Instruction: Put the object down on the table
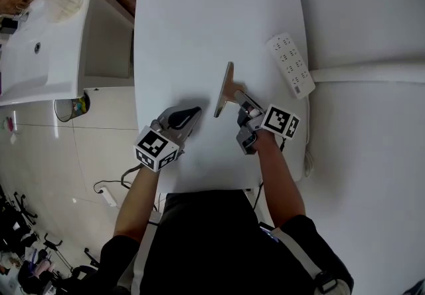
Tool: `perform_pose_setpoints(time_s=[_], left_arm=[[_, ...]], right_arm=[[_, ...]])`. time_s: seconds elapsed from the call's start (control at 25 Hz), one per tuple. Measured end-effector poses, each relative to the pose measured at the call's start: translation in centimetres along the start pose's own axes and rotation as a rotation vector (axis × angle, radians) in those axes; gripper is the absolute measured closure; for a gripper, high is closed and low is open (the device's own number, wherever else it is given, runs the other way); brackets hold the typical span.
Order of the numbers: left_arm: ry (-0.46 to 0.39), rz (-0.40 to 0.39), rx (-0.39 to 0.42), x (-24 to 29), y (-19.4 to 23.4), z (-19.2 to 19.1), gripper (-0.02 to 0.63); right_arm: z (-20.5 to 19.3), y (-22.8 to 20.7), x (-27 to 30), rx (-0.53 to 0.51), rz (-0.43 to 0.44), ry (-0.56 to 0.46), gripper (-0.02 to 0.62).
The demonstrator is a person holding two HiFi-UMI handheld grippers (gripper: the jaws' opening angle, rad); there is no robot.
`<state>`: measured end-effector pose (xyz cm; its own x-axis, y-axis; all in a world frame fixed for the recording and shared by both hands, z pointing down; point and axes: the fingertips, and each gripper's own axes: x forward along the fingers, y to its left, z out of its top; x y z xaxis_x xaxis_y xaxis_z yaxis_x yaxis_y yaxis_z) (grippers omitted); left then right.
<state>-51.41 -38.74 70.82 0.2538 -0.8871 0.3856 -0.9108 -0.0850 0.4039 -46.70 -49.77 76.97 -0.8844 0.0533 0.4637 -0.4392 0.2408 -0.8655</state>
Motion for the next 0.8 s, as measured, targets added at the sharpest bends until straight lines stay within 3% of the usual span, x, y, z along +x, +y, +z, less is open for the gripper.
perform_pose_setpoints(time_s=[0.16,0.4,0.48,0.64,0.8], left_arm=[[-0.013,-0.009,0.016,-0.6,-0.3,0.6,0.606],[-0.042,-0.036,0.056,-1.7,-1.2,2.3,0.606],[-0.053,-0.044,0.073,-2.3,-1.8,2.8,0.606],[-0.076,-0.055,0.105,-4.5,-3.2,3.3,0.606],[-0.111,-0.070,0.136,-7.4,-5.5,3.6,0.606]], right_arm=[[-1.5,-0.4,-0.6,-0.019,-0.022,0.020,0.469],[-1.9,-0.8,-3.2,-0.079,-0.084,-0.014,0.459],[-1.7,-0.4,-4.4,-0.088,-0.090,-0.060,0.475],[-2.2,2.4,-6.9,-0.144,-0.065,-0.140,0.588],[-4.3,5.6,-9.3,-0.189,-0.005,-0.174,0.589]])
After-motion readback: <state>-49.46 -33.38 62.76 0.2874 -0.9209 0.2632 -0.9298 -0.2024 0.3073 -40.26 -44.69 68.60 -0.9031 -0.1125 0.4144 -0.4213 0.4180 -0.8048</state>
